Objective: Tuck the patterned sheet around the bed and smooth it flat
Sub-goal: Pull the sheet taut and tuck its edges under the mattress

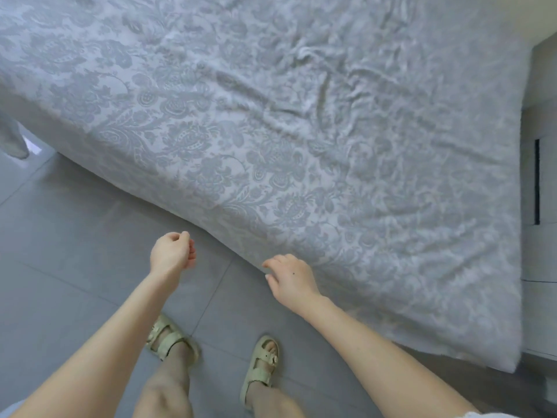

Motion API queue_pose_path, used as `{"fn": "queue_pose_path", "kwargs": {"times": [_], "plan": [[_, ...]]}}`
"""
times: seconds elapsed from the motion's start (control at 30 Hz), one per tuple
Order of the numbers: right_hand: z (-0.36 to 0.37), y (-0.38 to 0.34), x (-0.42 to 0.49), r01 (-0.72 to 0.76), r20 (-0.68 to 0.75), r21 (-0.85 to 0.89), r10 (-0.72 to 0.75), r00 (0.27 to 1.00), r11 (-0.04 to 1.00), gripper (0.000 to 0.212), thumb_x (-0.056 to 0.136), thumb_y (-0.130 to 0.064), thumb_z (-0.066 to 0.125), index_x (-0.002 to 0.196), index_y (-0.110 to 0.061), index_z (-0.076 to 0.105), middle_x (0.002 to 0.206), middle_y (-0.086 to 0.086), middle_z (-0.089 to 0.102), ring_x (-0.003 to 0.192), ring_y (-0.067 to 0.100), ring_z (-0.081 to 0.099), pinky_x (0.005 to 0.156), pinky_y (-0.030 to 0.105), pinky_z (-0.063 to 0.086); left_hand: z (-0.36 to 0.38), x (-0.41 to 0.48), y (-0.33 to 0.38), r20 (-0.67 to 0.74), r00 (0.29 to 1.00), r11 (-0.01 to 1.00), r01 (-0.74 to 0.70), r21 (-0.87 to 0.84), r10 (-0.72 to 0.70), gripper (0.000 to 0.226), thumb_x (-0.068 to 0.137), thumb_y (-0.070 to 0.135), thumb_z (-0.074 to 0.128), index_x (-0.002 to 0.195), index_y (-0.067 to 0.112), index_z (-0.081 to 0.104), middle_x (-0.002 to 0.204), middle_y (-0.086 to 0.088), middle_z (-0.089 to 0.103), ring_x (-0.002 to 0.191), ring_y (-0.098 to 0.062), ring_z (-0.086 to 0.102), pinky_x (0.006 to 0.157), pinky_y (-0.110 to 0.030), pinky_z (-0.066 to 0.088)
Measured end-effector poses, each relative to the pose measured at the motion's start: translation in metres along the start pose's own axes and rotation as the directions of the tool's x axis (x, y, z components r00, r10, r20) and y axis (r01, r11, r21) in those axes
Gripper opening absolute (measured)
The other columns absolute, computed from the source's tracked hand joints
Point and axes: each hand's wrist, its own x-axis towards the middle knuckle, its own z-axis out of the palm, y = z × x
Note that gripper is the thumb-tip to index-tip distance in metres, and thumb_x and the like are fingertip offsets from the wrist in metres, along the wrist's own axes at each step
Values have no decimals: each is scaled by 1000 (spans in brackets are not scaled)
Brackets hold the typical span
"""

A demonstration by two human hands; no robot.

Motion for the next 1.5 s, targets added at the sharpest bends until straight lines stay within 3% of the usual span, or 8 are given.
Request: {"fn": "queue_pose_path", "kwargs": {"times": [0.13,0.3,0.6,0.67,0.77,1.0,1.13,1.5], "plan": [[16,87,-42,-209,-47,97,214,976,973,44,97,-28,45,139,-17,41,143,3,44,130,24,40,102,37,37,89,-39,-20,34,975,902,-217,374,221,24,92,27,49,90,8,64,95,-13,66,84,-33,62,82,-39,50],[52,227,-77,-533,-2,100,536,844,840,64,97,-38,44,151,-22,12,158,12,8,144,31,13,115,42,23,231,-71,-49,410,742,404,-646,648,530,30,92,26,54,117,13,64,124,-11,60,113,-34,51,93,-37,38],[155,333,-116,-701,60,145,701,710,698,69,97,-51,30,151,-27,-5,159,7,-10,145,34,-6,114,53,14,372,-72,-89,730,553,-73,-775,627,402,42,96,29,47,138,24,48,151,-6,35,141,-28,25,107,-41,34],[178,321,-145,-712,181,159,689,702,684,73,95,-47,39,152,-18,2,159,11,-3,145,34,4,108,48,31,382,-75,-96,756,550,-133,-770,624,355,42,95,27,49,137,23,49,150,-8,36,139,-28,27,105,-42,36],[178,310,-179,-719,294,252,656,695,648,43,97,-36,43,126,-7,53,131,17,52,119,33,52,87,36,46,395,-85,-97,739,584,-201,-722,662,334,42,94,25,49,135,20,51,147,-12,38,134,-34,32,101,-45,38],[134,310,-171,-638,36,424,692,721,643,19,98,-21,39,94,-11,55,96,12,65,86,31,61,62,30,32,396,-90,-83,659,663,-70,-684,726,356,33,93,17,47,123,10,59,127,-16,52,112,-37,46,82,-42,44],[98,297,-136,-510,-104,403,591,800,760,21,98,-19,38,83,-12,50,78,5,56,71,24,51,57,29,30,356,-73,-71,450,789,171,-555,814,418,27,94,19,45,111,4,60,116,-20,54,78,-28,48,67,-35,39],[1,160,26,-144,-174,251,191,966,957,24,98,-21,40,97,-6,59,94,8,62,89,28,55,69,35,42,146,26,-4,-178,953,833,-112,542,244,23,87,16,45,73,1,56,71,-21,57,76,-37,61,71,-39,45]]}}
